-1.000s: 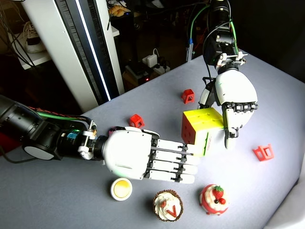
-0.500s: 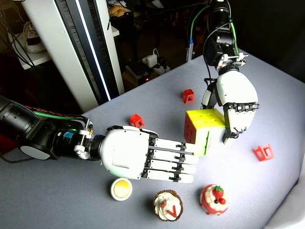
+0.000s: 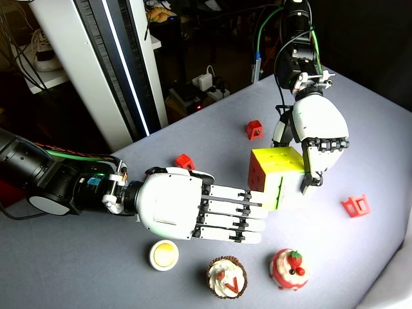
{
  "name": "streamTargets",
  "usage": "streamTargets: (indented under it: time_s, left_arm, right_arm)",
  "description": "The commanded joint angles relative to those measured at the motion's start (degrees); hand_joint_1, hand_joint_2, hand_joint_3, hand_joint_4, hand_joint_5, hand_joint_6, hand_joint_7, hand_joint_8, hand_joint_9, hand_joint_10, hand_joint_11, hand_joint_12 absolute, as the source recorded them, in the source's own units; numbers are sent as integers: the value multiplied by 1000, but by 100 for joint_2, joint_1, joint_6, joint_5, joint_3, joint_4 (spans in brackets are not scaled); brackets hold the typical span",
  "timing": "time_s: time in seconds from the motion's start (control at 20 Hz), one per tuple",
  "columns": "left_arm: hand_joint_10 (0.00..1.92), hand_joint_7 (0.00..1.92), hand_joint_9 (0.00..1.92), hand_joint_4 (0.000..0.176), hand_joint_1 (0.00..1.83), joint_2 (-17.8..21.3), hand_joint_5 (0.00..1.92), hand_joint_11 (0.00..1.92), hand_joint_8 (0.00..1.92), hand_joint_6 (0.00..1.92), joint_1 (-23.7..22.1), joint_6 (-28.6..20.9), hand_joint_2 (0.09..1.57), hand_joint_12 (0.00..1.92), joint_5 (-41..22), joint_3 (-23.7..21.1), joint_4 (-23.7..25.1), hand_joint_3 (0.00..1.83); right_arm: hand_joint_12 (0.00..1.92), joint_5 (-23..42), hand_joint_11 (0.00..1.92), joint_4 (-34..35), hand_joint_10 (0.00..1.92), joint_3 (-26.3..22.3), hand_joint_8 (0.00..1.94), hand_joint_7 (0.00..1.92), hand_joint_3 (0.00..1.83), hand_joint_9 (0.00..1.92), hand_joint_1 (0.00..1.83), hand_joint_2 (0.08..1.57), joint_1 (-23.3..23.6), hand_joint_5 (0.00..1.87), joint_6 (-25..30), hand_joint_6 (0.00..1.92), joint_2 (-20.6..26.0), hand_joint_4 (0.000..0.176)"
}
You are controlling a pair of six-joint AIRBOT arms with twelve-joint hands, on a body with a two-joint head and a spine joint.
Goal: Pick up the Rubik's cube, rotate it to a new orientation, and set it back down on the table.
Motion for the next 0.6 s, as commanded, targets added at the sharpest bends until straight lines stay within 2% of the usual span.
streamTargets:
  time_s: [0.0, 0.1, 0.15, 0.2, 0.25, 0.3, 0.35, 0.4, 0.45, 0.55]
  left_arm:
    - [1921, 739, 1022, 0, 1197, 43, 702, 1194, 1472, 1363, -56, -76, 1246, 1921, -854, -11, 20, 4]
    - [1921, 757, 936, 0, 1203, 35, 726, 1098, 1436, 1329, -57, -76, 1236, 1921, -839, -5, 21, 0]
    - [1921, 738, 963, 0, 1194, 32, 703, 1116, 1467, 1361, -59, -76, 1247, 1921, -827, 1, 21, 4]
    - [1921, 865, 1080, 0, 1121, 30, 749, 1239, 1799, 1316, -59, -76, 1230, 1921, -821, 5, 22, 0]
    - [1921, 859, 1061, 0, 1107, 24, 758, 1233, 1897, 1307, -59, -76, 1225, 1921, -807, 9, 22, 0]
    - [1921, 842, 1065, 0, 1188, 16, 579, 1242, 1916, 855, -59, -76, 1173, 1921, -794, 16, 22, 0]
    - [1921, 761, 986, 0, 1146, 8, 567, 1155, 1920, 629, -58, -76, 1162, 1921, -783, 21, 22, 0]
    - [1921, 759, 989, 0, 1120, 1, 551, 1151, 1911, 446, -53, -76, 1159, 1921, -783, 25, 21, 0]
    - [1921, 779, 999, 0, 1121, -6, 587, 1153, 1895, 417, -50, -76, 1139, 1921, -783, 27, 21, 0]
    - [1921, 711, 959, 0, 1120, -17, 435, 1126, 1900, 144, -46, -77, 1164, 1921, -788, 30, 14, 1]
  right_arm:
    - [0, 650, 0, 39, 0, 28, 0, 0, 0, 0, 1051, 1088, 10, 0, 54, 0, -20, 0]
    - [0, 590, 0, -46, 0, 57, 0, 0, 4, 0, 1110, 1105, 12, 0, 71, 0, -81, 0]
    - [0, 574, 0, -98, 0, 71, 0, 0, 9, 0, 1105, 1115, 13, 0, 97, 0, -108, 0]
    - [1, 566, 1, -132, 0, 83, 0, 0, 12, 0, 1079, 1124, 25, 0, 126, 0, -125, 0]
    - [3, 549, 5, -172, 2, 95, 0, 0, 14, 5, 1066, 1127, 53, 0, 149, 0, -139, 0]
    - [12, 529, 24, -206, 11, 104, 1, 4, 12, 26, 1072, 1124, 86, 0, 158, 0, -143, 0]
    - [14, 513, 22, -245, 17, 110, 4, 9, 13, 38, 1084, 1128, 112, 0, 160, 0, -143, 0]
    - [2, 492, 4, -278, 5, 121, 0, 1, 12, 11, 1066, 1127, 145, 0, 160, 0, -143, 0]
    - [0, 475, 0, -297, 6, 129, 0, 0, 10, 12, 1071, 1122, 171, 0, 160, 0, -143, 0]
    - [0, 397, 0, -357, 1, 151, 0, 0, 11, 3, 1090, 1125, 231, 0, 160, 0, -151, 0]
